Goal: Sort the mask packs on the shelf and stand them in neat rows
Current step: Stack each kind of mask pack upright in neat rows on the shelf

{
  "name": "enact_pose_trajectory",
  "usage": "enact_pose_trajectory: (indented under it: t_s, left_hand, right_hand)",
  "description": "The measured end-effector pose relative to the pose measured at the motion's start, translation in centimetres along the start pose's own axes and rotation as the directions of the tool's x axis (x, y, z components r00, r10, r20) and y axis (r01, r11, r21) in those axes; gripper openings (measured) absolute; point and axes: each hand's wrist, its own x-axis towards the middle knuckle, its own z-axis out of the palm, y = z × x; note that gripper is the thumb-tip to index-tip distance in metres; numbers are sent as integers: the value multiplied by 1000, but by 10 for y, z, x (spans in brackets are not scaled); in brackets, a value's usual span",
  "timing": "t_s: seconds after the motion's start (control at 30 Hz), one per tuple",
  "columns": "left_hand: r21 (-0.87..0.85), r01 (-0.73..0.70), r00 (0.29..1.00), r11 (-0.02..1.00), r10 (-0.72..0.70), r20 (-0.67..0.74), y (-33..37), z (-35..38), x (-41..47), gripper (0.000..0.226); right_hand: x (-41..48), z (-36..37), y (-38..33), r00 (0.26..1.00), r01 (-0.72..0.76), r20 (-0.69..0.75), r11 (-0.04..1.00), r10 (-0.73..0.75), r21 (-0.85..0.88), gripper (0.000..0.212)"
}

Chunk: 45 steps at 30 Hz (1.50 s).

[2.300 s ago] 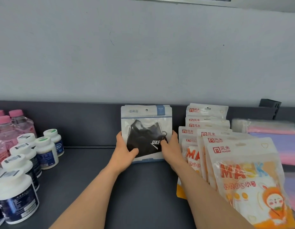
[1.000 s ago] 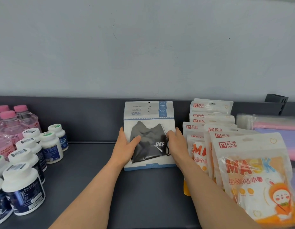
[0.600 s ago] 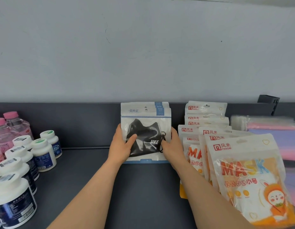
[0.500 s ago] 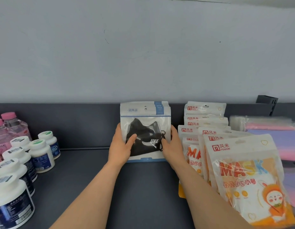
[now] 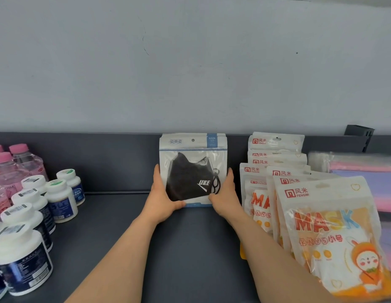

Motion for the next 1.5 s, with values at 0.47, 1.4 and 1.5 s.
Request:
enact_pose_trajectory:
  t_s: [0.47,1.4,1.5]
  left_hand:
    - [-90,60,998,994,-62,-23,5,4,-2,136]
    - [-152,-4,998,988,-7,-69,16,4,-7,122]
    - [-146,5,997,989,-17,-77,16,4,-6,121]
  right_hand:
    - [0,-2,-4,1000,9,-18,999,-9,32,71]
    - [-4,0,-9,994,17,-113,996,-7,87,79]
    - [-4,1,-9,992,33,-126,995,-21,98,76]
